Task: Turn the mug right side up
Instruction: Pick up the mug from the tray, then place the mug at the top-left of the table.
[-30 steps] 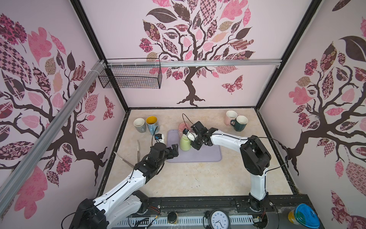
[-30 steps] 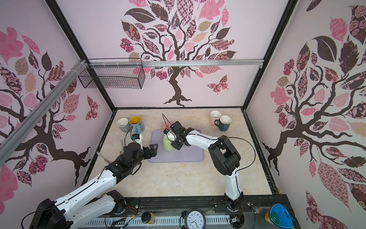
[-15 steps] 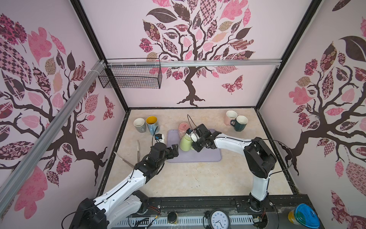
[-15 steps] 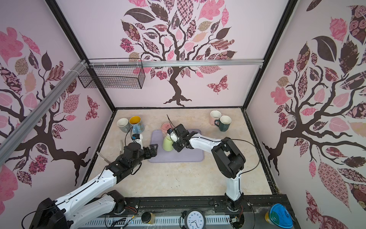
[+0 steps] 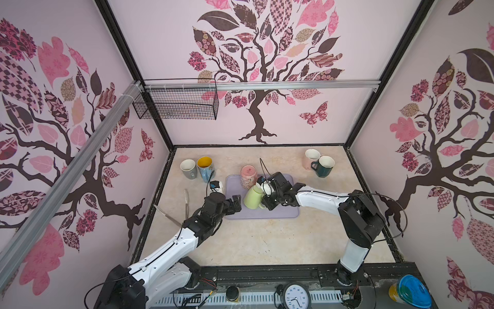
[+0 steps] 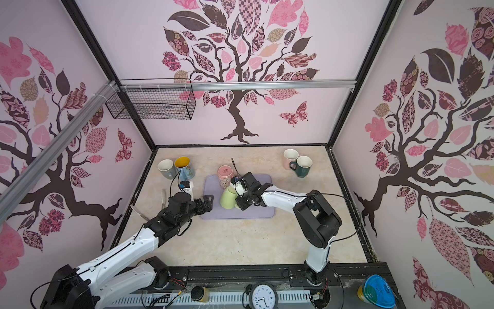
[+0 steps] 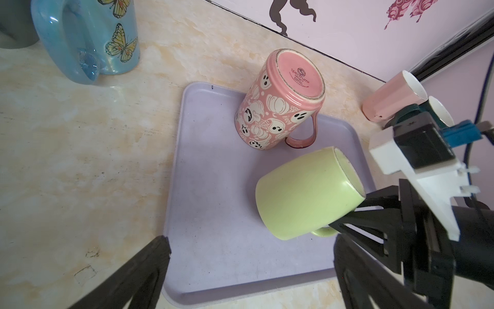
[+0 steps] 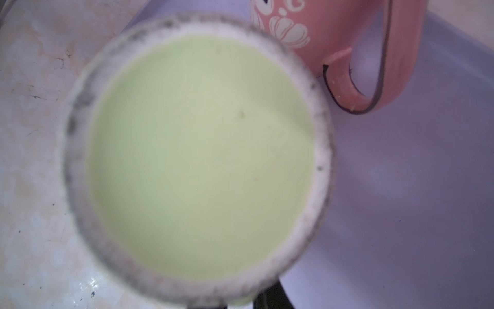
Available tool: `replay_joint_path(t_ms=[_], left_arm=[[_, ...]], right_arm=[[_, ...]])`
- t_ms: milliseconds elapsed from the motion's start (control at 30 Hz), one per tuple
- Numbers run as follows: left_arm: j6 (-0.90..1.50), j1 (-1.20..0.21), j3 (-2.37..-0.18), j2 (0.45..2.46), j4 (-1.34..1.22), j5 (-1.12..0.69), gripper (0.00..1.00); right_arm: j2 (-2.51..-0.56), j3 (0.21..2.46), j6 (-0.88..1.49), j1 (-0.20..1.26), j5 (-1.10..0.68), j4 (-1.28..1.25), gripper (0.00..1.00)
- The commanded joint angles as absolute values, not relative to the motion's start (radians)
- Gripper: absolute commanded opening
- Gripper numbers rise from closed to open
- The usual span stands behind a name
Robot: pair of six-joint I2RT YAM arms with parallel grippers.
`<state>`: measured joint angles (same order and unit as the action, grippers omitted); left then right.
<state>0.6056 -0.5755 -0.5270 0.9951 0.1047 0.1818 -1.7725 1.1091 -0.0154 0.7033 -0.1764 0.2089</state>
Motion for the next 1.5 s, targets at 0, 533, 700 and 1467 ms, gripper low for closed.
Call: replay_joint_path(t_ms=[0,533,700,1467], left_arm=[[0.61,-0.569,-0.506,1.0,0.083,0.178,0.98],[0.605,-0.57,-0.508,0.993,0.09,0.178,0.98],[0.619,-0.57,-0.503,0.981,0.09,0.187,0.98],[0.636,-0.571,-0.534,1.018,-0.003,0.006,0.98]], right_arm=[[-1.693,1.115,0.038,0.691,-0.207,0.145,0.0],[-1.545,1.016,0.178,0.568,-0.29,0.039,0.0],[-1.506,1.027,0.214,0.557,-0.287,0.051,0.0],[-1.346,0.927,0.377,0.493,-0.332,-0.054,0.0]])
